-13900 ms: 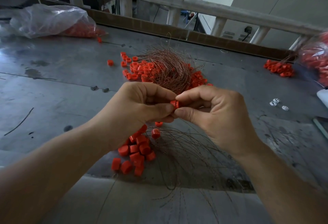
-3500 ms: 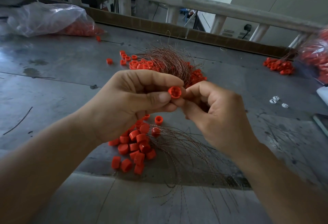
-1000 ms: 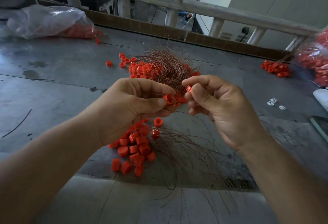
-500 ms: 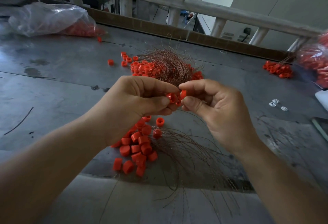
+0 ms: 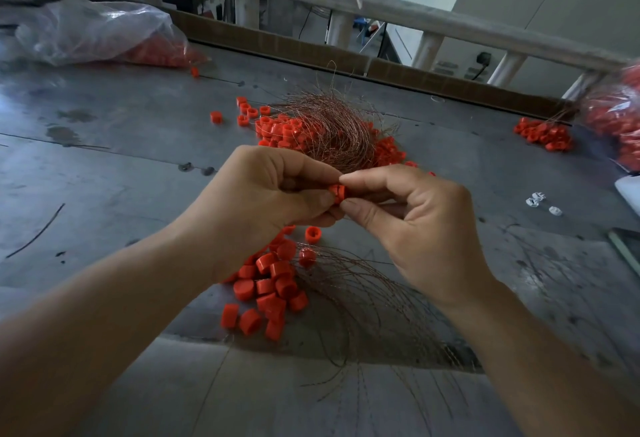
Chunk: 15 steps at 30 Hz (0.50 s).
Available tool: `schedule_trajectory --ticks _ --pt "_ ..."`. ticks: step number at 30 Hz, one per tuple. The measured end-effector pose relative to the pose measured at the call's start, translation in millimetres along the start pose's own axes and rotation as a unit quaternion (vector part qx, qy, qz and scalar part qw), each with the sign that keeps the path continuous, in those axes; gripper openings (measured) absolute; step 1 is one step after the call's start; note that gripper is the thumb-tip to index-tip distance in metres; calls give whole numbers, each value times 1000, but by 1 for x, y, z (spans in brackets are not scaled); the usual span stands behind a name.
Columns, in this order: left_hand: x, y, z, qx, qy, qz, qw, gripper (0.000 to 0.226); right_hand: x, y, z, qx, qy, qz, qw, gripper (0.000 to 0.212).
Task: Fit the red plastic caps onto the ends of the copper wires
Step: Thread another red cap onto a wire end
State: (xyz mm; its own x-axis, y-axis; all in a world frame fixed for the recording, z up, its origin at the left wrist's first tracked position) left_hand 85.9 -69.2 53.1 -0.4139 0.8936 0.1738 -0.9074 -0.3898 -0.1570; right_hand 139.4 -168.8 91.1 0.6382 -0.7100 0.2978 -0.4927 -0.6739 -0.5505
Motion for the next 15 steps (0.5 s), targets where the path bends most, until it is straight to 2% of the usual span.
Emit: schedule_trajectory --ticks 10,15 --pt "-3 2 2 -5 -21 -17 1000 20 1 1 -6 19 27 -9 999 28" --pt "-8 5 1 3 -15 -39 999 25 2 4 -10 43 45 -9 998 22"
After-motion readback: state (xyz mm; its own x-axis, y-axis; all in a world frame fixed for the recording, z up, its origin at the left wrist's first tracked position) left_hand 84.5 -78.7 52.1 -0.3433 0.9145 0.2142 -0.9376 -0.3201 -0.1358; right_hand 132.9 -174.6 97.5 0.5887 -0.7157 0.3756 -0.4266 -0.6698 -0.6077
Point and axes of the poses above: each hand's wrist, its own y-axis away from the middle knuckle, its own x-axis out of the back of the hand, z = x × y, the point moved 10 cm from there along -y, towards the middle knuckle, and after that the axes turned 12 degrees about -y, right-handed, at the moved point
